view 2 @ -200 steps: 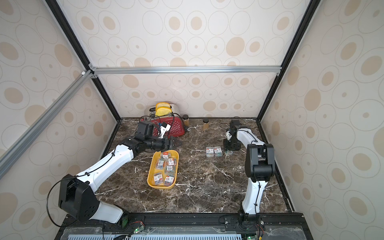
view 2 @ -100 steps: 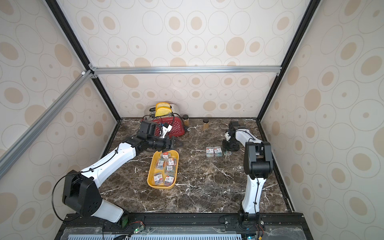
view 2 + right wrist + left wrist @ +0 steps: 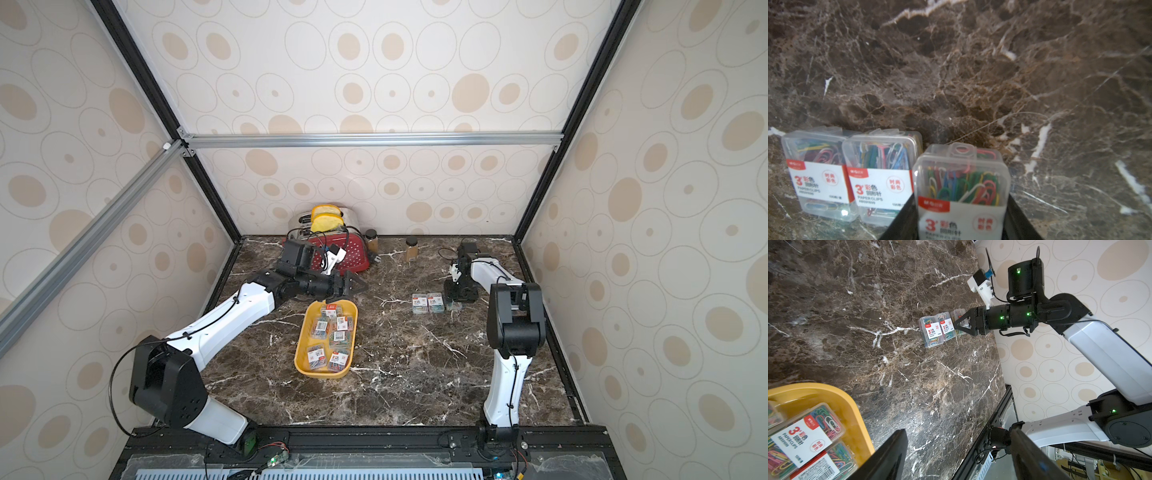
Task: Take the paper clips out of the storage box
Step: Place the boxed paper clips at the center of the board.
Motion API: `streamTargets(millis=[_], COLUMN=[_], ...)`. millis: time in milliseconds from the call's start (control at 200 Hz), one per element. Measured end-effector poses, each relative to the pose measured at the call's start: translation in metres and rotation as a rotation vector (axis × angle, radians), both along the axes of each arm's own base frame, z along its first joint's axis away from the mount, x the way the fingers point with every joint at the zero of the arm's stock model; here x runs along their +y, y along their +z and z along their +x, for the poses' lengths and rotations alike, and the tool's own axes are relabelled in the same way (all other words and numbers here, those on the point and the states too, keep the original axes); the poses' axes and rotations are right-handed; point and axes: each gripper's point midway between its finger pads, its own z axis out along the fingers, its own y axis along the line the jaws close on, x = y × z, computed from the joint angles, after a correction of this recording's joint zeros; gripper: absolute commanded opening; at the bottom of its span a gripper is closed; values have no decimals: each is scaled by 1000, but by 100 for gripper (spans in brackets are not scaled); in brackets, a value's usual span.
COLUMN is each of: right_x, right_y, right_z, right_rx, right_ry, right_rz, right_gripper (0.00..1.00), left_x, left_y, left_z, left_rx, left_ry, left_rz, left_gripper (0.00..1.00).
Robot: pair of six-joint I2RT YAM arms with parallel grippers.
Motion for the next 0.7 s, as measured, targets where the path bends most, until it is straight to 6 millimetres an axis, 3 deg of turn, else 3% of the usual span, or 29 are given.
streamTargets(millis=[215,701], right_x=[-1,-2], right_y=[-1,-4], right_z=[0,3], right_rx=[1,3], right_ry=[-2,-7], right_rz=[-5,-14], right_gripper=[54,67], left_x=[0,-3], left_y=[-3,-2], left_z=[1,4], left_rx=[7,6], left_ry=[0,-3], left_rz=[3,0], left_gripper=[81,81])
